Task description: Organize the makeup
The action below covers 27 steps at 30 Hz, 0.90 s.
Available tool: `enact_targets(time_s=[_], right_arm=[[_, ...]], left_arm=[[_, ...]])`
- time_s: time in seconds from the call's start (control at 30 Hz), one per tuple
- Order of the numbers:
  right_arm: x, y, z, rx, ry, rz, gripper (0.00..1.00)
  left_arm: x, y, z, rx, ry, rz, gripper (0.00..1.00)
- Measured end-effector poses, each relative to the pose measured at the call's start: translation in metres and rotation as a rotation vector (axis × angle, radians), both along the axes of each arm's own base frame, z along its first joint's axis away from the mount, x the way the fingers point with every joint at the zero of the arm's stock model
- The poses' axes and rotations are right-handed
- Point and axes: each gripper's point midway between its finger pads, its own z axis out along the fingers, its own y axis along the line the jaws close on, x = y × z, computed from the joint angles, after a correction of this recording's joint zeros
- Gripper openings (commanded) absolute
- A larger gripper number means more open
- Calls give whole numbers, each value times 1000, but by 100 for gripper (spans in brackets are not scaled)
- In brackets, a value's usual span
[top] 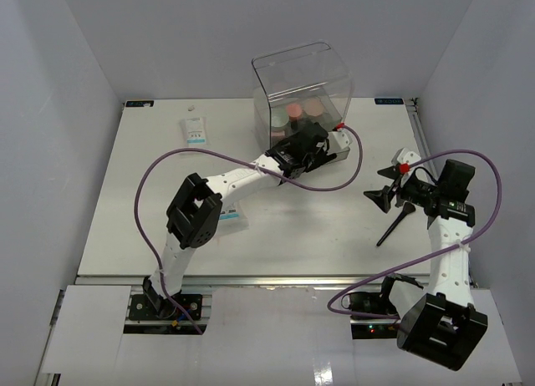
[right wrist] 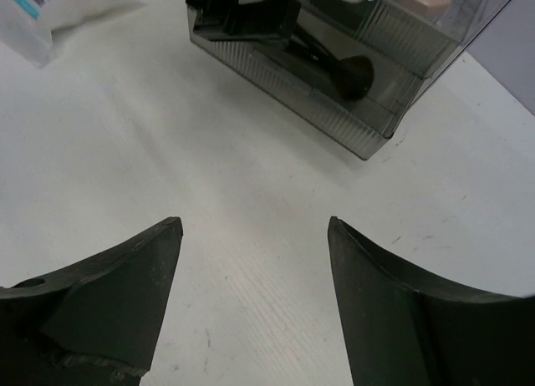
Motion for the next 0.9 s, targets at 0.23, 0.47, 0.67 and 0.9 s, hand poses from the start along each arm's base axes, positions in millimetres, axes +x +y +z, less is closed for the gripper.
enact_targets(time_s=[0.23,0.47,0.67,0.9], right_arm=[[21,-42,-16,-229,112,-91,79],[1,-78,-62,-540,241,18,98],[-55,-88,-126,-811,239,281,96],[-38,-91,-150,-954,192,434,93]], left_arm=[[-52,26,25,-138,119,-22,98],[-138,96,130,-475,72,-72,98],[-183,161,151,-637,0,-44,98],[-192,194,120,-671,-22,48,98]])
